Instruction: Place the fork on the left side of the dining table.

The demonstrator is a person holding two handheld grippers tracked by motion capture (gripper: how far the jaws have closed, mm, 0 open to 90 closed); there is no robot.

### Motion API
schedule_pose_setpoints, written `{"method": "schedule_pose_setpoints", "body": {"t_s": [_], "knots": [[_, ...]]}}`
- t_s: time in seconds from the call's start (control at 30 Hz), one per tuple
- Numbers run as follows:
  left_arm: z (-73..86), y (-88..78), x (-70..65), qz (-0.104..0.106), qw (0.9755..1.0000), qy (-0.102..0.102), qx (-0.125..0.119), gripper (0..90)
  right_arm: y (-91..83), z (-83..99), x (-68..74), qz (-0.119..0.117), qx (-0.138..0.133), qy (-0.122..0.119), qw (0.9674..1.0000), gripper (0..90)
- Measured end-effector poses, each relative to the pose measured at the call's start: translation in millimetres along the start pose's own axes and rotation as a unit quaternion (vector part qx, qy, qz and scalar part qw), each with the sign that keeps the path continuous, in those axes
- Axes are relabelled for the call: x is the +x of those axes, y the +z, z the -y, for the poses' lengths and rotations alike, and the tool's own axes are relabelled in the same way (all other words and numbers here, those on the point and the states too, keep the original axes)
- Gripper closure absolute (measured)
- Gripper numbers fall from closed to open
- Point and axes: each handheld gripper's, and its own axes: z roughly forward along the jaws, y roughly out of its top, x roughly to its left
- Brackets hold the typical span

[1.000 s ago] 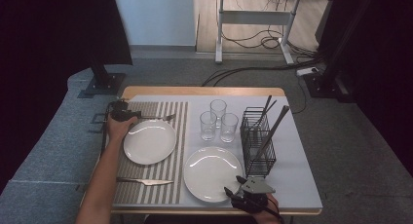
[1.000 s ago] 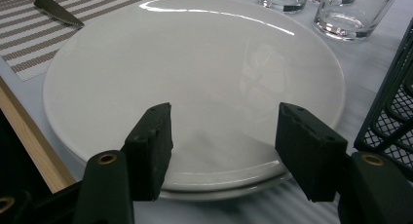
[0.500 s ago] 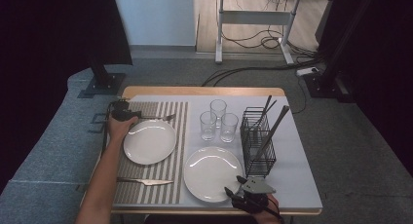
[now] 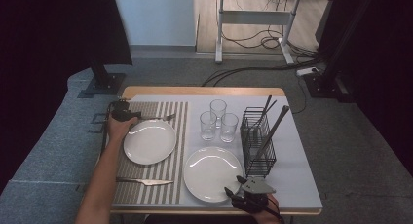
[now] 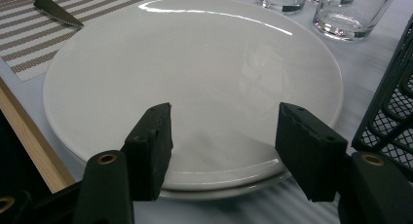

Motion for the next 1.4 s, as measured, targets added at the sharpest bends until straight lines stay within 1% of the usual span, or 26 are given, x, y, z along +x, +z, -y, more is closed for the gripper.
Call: {"method": "schedule_pose_setpoints", "body": {"t_s": [0.8,1.03,1.17,1.4], "knots": [[1.7,-3.5,1.4,0.001,1.0,0.003,0.008,45.0,-0.5,0.0,-0.1,-0.001,0.0,-0.001,1.0,38.7],[1.4,-4.5,1.4,0.004,1.0,0.002,0.008,43.3,-0.9,-0.1,-0.5,0.0,0.0,0.001,1.0,38.7],[-0.5,-9.6,0.2,0.004,1.0,0.005,-0.005,43.0,-0.8,-0.1,-0.5,0.001,0.0,0.001,1.0,38.7],[-3.4,-25.8,-2.1,0.012,0.9995,0.007,-0.027,42.5,-0.6,-0.3,-0.3,-0.001,0.001,-0.001,1.0,38.7]]}}
